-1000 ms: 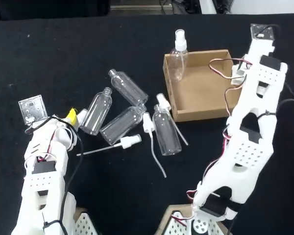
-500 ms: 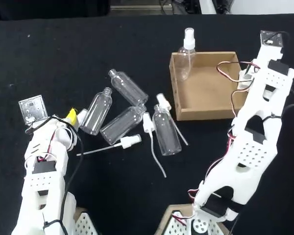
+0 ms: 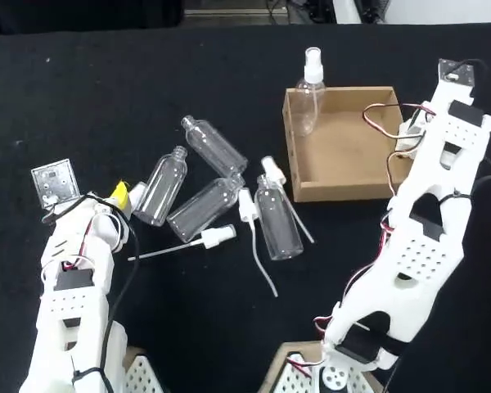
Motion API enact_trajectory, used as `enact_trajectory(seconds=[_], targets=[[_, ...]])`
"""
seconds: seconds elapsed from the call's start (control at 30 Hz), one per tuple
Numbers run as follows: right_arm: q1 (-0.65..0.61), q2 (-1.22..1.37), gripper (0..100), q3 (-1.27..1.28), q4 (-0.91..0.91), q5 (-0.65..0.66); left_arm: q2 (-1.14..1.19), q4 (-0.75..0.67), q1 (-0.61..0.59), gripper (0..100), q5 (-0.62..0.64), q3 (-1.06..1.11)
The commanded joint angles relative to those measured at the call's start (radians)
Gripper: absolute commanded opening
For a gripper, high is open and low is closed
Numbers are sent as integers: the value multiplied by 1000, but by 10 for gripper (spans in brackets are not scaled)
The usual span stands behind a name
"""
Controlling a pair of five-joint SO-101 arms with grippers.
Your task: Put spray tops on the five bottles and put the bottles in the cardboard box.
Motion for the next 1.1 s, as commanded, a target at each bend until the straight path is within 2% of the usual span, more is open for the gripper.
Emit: enact_trajectory(seconds=[0.0,0.2,0.7,0.93,1.07], targets=[[-11,-24,11,-70,12,-8,-8,-15,-7,199,8,-10],[-2,-24,11,-70,28,-100,-9,-15,-5,199,8,-10],[-26,-24,21,-73,58,-167,-11,-15,-5,199,8,-10],[-58,-25,277,-165,124,-161,-8,-15,-4,199,8,-10],[-80,-24,286,-335,242,-161,-8,-15,-5,199,8,-10]])
